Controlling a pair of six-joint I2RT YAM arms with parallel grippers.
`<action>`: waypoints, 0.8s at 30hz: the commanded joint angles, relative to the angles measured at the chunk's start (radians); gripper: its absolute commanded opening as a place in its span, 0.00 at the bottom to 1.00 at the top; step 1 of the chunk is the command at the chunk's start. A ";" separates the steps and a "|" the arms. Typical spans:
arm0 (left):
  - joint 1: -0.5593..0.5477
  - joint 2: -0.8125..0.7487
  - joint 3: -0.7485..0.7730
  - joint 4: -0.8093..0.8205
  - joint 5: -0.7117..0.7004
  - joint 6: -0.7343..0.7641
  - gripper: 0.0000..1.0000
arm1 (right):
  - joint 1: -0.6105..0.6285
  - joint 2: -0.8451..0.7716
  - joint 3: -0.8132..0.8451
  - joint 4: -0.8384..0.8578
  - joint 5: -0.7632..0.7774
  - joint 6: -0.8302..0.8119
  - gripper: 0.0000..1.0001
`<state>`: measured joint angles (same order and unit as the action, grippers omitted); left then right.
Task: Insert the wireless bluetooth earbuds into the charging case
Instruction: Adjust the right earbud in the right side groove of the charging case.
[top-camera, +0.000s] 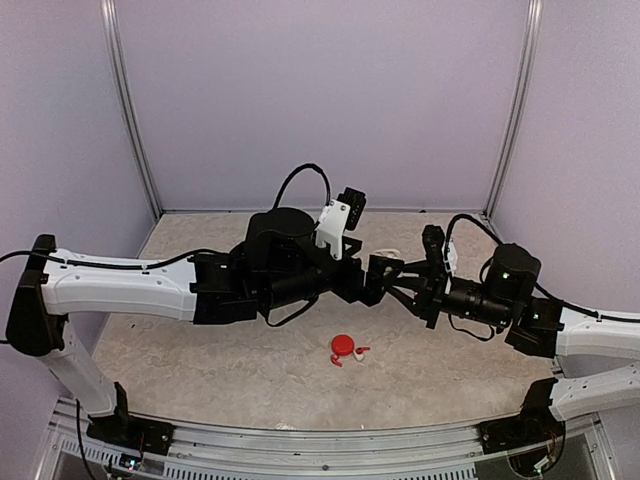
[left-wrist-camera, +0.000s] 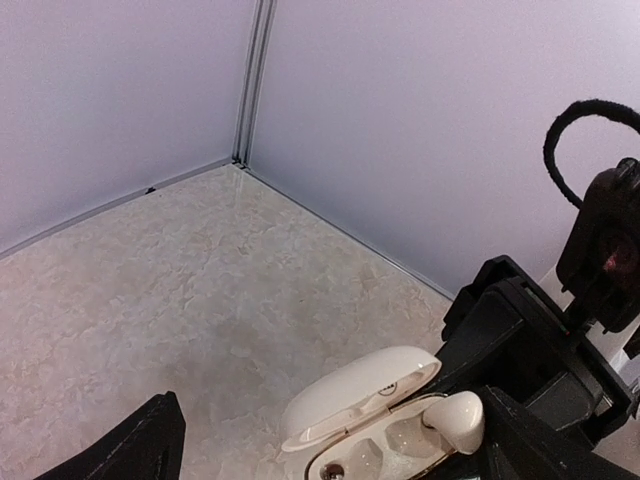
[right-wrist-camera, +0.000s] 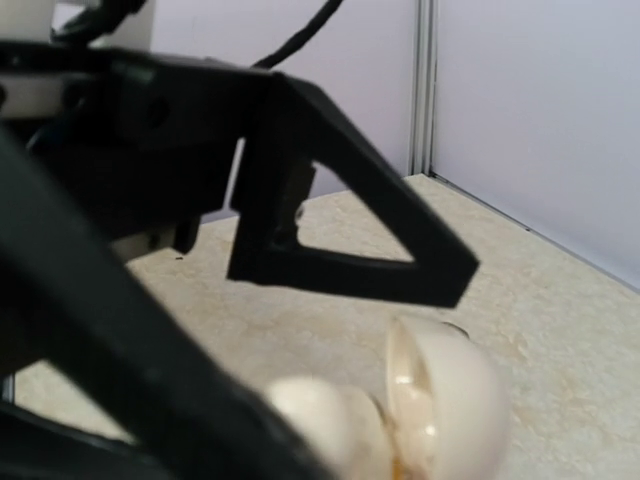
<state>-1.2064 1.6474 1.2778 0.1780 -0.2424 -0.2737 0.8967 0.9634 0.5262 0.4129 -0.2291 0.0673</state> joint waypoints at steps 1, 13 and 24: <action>0.023 -0.034 -0.043 0.003 0.009 0.001 0.99 | 0.010 -0.039 0.002 0.052 -0.013 -0.005 0.00; 0.047 -0.070 -0.106 0.015 0.060 -0.005 0.99 | 0.008 -0.096 -0.037 0.096 -0.071 0.000 0.00; 0.059 -0.140 -0.195 0.063 0.144 0.070 0.99 | 0.005 -0.135 -0.065 0.102 -0.084 0.001 0.00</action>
<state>-1.1763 1.5520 1.1408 0.2260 -0.1196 -0.2478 0.8963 0.8658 0.4675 0.4515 -0.2764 0.0689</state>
